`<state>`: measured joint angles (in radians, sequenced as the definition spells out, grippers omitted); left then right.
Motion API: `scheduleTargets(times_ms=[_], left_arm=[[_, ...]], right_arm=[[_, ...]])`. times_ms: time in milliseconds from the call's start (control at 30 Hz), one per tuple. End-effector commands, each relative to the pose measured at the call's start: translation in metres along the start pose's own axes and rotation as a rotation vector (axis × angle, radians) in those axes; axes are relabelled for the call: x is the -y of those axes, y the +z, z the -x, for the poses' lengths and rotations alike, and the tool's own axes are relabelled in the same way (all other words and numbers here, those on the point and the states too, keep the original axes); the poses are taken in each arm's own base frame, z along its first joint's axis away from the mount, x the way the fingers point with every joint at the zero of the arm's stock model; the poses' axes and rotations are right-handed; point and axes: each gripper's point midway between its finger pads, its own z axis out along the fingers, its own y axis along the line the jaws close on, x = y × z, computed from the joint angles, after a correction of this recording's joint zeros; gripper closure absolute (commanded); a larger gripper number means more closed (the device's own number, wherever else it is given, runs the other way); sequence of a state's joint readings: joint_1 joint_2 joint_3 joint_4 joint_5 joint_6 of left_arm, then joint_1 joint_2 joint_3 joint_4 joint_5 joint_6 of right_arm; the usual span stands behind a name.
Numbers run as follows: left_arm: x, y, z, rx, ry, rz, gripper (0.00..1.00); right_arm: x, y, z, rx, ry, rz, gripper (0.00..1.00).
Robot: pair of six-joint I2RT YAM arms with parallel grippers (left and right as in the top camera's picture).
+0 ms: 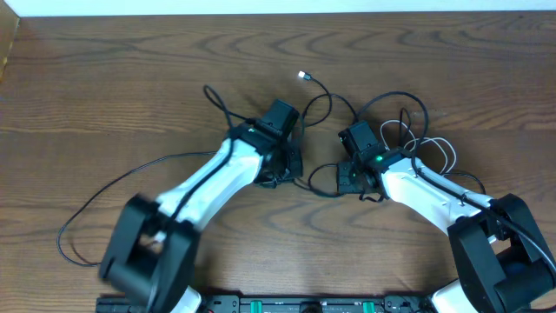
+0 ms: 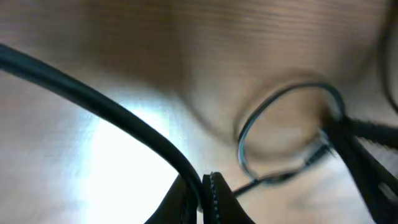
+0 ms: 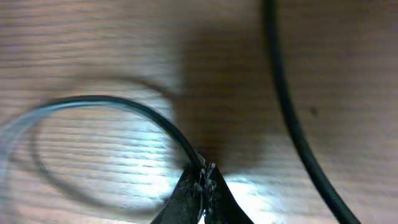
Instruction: Untangle cables
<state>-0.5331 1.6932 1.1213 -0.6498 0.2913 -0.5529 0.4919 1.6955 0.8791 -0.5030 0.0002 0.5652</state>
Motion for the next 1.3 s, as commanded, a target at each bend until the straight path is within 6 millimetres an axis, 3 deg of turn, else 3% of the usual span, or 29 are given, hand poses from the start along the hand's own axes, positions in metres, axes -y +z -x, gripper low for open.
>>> scheduleTargets(times_ms=[0,133,267,400,533,733,900,967,1033,1167,1267], left_arm=[[-0.005,-0.046,0.005,0.128,0.04,0.034,0.93],[-0.021,-0.095,0.007,0.279,0.042,0.111,0.93],[-0.016,-0.137,0.006,0.402,0.051,0.06,0.93],[-0.013,-0.162,0.003,0.472,0.059,0.019,0.92],[-0.03,-0.175,0.005,0.537,0.01,0.087,0.92],[-0.064,-0.174,0.005,0.526,-0.102,0.202,0.93],[-0.073,-0.163,0.003,0.47,-0.116,0.242,0.83],[-0.069,-0.156,0.003,0.444,-0.112,0.224,0.83],[-0.058,-0.149,0.005,0.419,-0.105,0.172,0.92],[-0.015,-0.132,0.01,0.345,-0.024,-0.03,0.92],[-0.01,-0.125,0.014,0.333,0.01,-0.042,0.76]], right_arm=[[0.02,-0.001,0.002,0.033,0.149,-0.105,0.99],[0.019,-0.008,0.005,0.046,0.157,-0.098,0.99],[0.01,-0.017,0.007,0.052,0.159,-0.048,0.99],[0.002,-0.023,0.007,0.047,0.158,0.002,0.99],[-0.004,-0.034,0.01,0.068,0.159,0.037,0.99],[-0.019,-0.071,0.023,0.152,0.15,0.148,0.98],[-0.024,-0.095,0.027,0.204,0.146,0.199,0.85],[-0.026,-0.096,0.025,0.198,0.143,0.207,0.86],[-0.03,-0.095,0.022,0.177,0.14,0.227,0.89],[-0.036,-0.092,0.017,0.142,0.134,0.26,0.91],[-0.037,-0.091,0.011,0.112,0.132,0.266,0.75]])
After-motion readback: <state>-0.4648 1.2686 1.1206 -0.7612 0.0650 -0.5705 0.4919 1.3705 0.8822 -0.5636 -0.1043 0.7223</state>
